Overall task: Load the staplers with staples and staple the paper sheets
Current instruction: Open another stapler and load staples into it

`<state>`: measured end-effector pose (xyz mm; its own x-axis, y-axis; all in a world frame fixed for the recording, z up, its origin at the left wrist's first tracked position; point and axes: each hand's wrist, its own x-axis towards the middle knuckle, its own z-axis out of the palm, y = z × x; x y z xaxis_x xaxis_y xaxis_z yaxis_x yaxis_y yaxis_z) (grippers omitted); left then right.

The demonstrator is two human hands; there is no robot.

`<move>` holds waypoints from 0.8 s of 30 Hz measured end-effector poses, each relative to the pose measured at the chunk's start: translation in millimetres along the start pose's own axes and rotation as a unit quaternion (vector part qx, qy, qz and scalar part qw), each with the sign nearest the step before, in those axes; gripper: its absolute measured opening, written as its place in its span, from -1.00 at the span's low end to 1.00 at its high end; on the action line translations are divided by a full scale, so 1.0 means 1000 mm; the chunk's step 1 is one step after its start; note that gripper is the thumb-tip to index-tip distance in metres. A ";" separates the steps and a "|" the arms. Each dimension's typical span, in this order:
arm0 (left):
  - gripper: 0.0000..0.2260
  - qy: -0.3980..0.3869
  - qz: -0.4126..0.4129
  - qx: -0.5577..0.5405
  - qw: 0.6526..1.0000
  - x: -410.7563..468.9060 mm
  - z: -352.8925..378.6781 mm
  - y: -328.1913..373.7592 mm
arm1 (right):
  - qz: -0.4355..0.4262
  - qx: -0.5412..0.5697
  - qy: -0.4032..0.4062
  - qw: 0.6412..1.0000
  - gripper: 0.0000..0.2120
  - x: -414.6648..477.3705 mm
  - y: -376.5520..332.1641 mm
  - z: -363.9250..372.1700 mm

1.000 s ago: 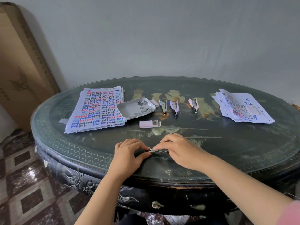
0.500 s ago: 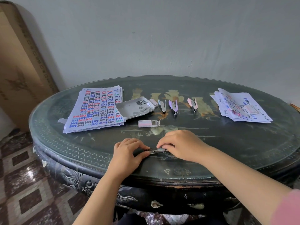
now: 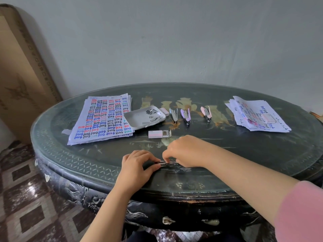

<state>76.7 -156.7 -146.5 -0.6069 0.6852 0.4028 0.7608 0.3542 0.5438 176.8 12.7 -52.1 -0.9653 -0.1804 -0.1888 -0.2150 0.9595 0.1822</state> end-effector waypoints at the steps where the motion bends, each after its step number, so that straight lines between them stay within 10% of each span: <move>1: -0.83 0.000 -0.002 0.000 1.000 0.000 0.000 0.000 | -0.001 -0.008 0.002 1.000 -0.68 0.000 0.000 0.000; 12: -0.89 0.001 -0.009 0.011 1.000 -0.002 0.000 0.003 | 0.061 0.192 0.100 0.974 -0.92 -0.014 0.005 0.018; 24: -0.86 -0.013 0.009 0.032 0.999 -0.005 -0.002 0.009 | 0.304 0.568 0.227 0.730 -0.92 -0.016 0.006 0.035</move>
<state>86.3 -158.4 -142.3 -0.5872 0.7080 0.3923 0.7855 0.3814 0.4874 196.4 29.2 -81.9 -0.8360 0.5483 -0.0209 0.2880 0.4062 -0.8672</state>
